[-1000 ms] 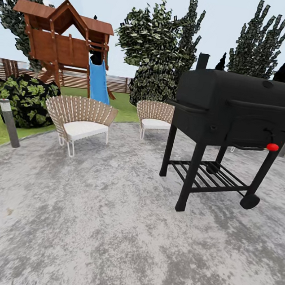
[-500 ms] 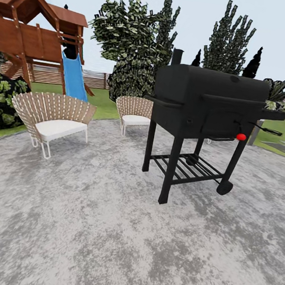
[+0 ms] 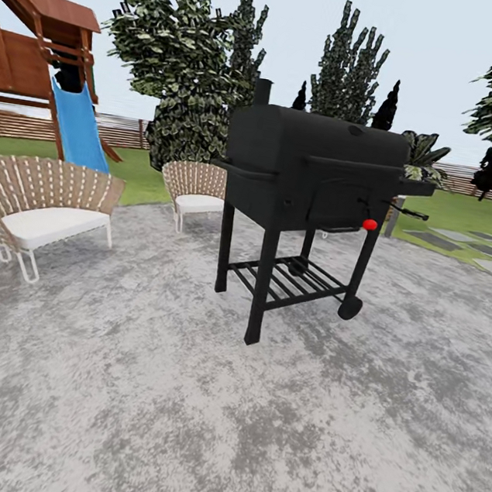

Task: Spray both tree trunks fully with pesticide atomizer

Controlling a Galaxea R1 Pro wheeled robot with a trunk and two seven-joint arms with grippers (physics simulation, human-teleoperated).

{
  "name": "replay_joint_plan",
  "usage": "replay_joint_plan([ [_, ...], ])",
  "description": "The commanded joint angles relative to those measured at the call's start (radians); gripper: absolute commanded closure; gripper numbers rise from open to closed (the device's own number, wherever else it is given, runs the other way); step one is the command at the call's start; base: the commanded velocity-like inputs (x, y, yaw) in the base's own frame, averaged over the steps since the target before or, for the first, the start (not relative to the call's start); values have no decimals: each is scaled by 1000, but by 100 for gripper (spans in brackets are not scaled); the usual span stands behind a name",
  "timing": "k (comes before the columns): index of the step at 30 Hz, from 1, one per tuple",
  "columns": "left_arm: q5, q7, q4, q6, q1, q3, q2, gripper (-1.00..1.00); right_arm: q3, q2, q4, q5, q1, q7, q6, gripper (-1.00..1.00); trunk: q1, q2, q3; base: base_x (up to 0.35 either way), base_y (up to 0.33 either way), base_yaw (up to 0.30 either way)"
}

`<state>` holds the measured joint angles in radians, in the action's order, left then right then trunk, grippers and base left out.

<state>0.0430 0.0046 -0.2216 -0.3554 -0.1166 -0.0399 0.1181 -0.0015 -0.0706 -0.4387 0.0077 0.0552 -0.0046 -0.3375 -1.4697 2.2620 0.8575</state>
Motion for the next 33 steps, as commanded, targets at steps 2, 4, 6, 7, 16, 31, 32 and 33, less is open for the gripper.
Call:
replay_joint_plan([
  [2,0,0,0,0,0,0,-1,-100,0,0,0,0,0,0,0,-100,0,0,0,0,0,-298],
  [4,-1,0,-1,0,0,0,-1,-100,0,0,0,0,0,0,0,-100,0,0,0,0,0,-298],
  [6,-1,0,-1,1,0,2,-2,-100,0,0,0,0,0,0,0,-100,0,0,0,0,0,-298],
  [7,-1,0,-1,1,0,3,-3,-100,0,0,0,0,0,0,0,-100,0,0,0,0,0,-298],
  [16,-2,-1,-2,1,0,2,-10,-100,0,0,0,0,0,0,0,-100,0,0,0,0,0,-298],
  [31,-2,-4,-7,-1,-8,2,-4,-100,0,0,0,0,0,0,0,-100,0,0,4,0,0,-296],
  [32,-2,-4,-6,-1,-8,2,-4,-100,0,0,0,0,0,0,0,-100,0,0,5,0,0,-281],
  [33,-2,-5,-5,-1,-8,2,-3,-100,0,0,0,0,0,0,0,-100,0,0,6,0,0,-275],
])
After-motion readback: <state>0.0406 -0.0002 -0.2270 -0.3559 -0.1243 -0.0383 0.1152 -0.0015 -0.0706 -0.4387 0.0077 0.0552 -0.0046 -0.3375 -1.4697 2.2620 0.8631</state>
